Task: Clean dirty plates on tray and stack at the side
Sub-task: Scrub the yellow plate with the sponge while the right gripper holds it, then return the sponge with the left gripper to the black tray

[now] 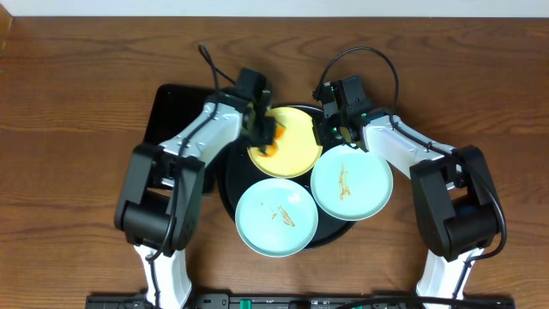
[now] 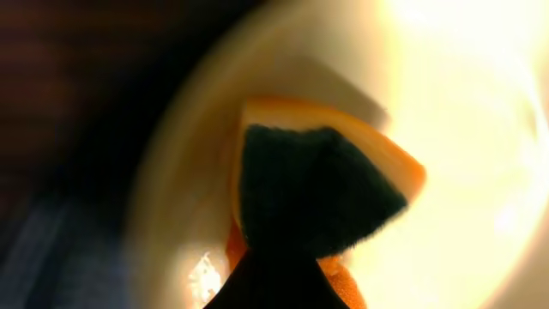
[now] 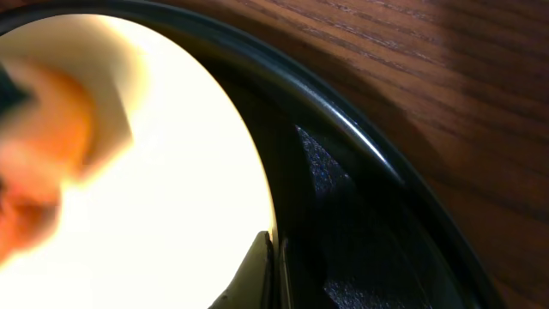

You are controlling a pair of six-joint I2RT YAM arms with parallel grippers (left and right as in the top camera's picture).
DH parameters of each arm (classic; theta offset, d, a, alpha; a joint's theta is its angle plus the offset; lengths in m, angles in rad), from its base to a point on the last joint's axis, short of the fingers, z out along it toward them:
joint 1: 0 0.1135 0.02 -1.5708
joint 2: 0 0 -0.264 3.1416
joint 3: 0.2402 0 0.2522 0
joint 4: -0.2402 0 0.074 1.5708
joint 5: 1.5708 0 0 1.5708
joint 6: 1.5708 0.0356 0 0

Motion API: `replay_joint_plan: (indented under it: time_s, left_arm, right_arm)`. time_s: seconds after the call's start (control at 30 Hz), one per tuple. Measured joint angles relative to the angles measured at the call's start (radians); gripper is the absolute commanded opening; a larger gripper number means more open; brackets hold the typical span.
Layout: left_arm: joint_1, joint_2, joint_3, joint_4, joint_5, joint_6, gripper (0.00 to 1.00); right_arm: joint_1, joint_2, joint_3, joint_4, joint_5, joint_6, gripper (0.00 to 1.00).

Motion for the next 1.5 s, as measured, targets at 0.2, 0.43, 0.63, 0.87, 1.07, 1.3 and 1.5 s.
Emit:
replay_joint_plan:
  time_s: [0.2,0.43,0.63,0.87,1.07,1.3,1.5]
  left_arm:
    - [0.014,-0.110,0.007,-0.018,-0.057,0.030,0.09]
    - [0.039,-0.288,0.032,-0.145,-0.068,0.039,0.08]
    - [0.165,-0.332,0.032,-0.202,-0.075,0.039,0.08]
    - [0.297,-0.326,0.025,-0.201,-0.086,0.039,0.08]
    - [0.348,-0.249,0.015,-0.200,-0.086,0.039,0.08]
    - [0.371,-0.117,0.014,-0.192,-0.086,0.039,0.08]
    - [0.372,-0.029,0.007,-0.169,-0.086,0.039,0.08]
  right_arm:
    - [0.000,0.000,0.000,0.000,0.001,0.004,0.09]
    - [0.000,0.000,0.000,-0.016,0.016,0.008,0.40]
    - [0.000,0.000,0.000,-0.036,0.015,0.008,0.30]
    - [0.002,0.000,-0.002,-0.034,0.016,0.008,0.17]
    - [0.006,0.000,-0.004,-0.019,0.015,0.012,0.01]
    - [0.019,0.000,-0.005,0.008,0.049,0.011,0.01]
    - [0.034,0.000,-0.007,0.056,0.102,-0.003,0.01]
